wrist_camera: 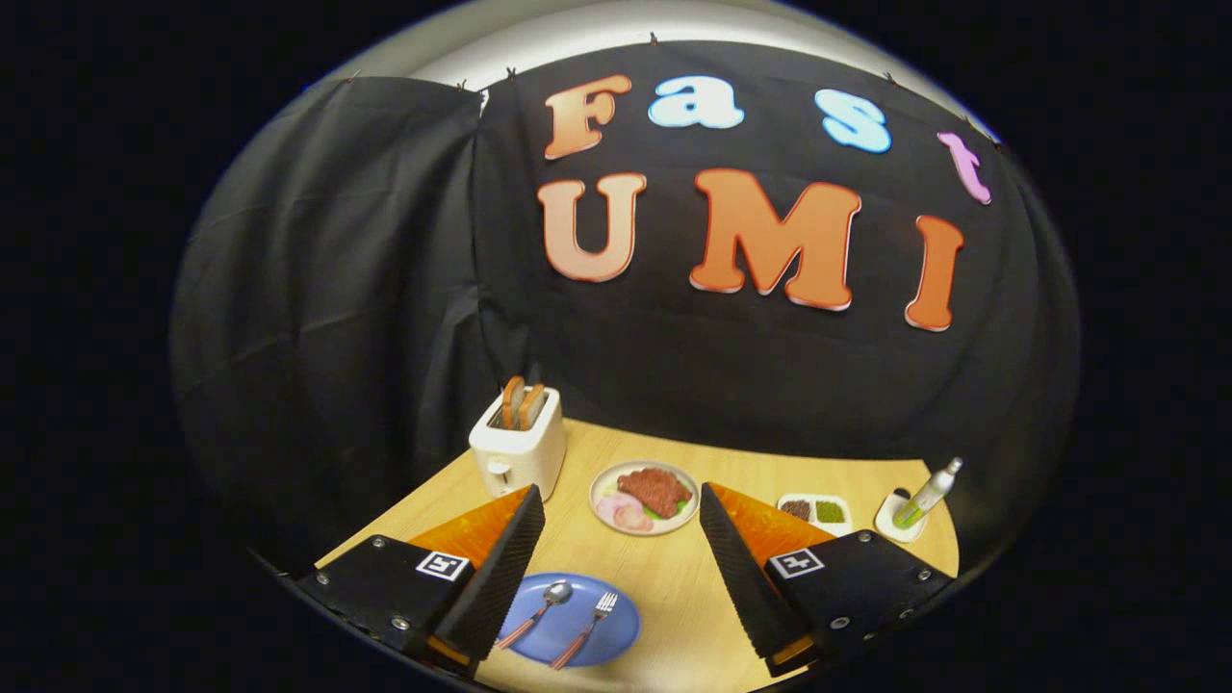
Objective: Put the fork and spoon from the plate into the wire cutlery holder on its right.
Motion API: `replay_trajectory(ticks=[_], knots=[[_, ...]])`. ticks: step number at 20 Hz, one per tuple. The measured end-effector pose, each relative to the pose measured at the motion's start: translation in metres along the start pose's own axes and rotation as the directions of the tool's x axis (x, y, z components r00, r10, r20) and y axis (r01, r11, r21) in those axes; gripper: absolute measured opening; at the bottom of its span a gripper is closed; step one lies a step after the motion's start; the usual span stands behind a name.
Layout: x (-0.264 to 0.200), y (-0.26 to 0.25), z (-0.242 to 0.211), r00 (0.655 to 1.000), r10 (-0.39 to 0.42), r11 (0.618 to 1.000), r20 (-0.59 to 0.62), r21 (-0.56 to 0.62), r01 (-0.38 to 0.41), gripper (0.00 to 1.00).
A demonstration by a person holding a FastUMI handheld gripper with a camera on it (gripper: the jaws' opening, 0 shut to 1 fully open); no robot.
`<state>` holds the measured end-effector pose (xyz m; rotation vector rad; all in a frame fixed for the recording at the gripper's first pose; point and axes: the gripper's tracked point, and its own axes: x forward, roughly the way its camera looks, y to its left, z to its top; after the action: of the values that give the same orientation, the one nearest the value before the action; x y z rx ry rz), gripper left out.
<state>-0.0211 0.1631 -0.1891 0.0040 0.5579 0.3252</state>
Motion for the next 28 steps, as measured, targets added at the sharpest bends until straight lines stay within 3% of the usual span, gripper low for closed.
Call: replay_trajectory(ticks=[3, 8, 15, 21, 25, 28], knots=[[0.02, 0.019, -0.045, 0.985, 0.044, 0.997, -0.164, 0.068, -0.033, 0.97], [0.042, 0.04, -0.109, 0.919, 0.089, 0.982, -0.383, 0.186, -0.018, 0.95], [0.057, 0.05, -0.2, 0.756, 0.068, 0.968, -0.651, 0.227, 0.108, 0.92], [0.06, 0.049, -0.258, 0.618, 0.058, 0.954, -0.784, 0.226, 0.197, 0.89], [0.057, 0.05, -0.281, 0.558, 0.052, 0.951, -0.828, 0.212, 0.226, 0.8], [0.057, 0.05, -0.293, 0.533, 0.05, 0.948, -0.845, 0.207, 0.24, 0.65]])
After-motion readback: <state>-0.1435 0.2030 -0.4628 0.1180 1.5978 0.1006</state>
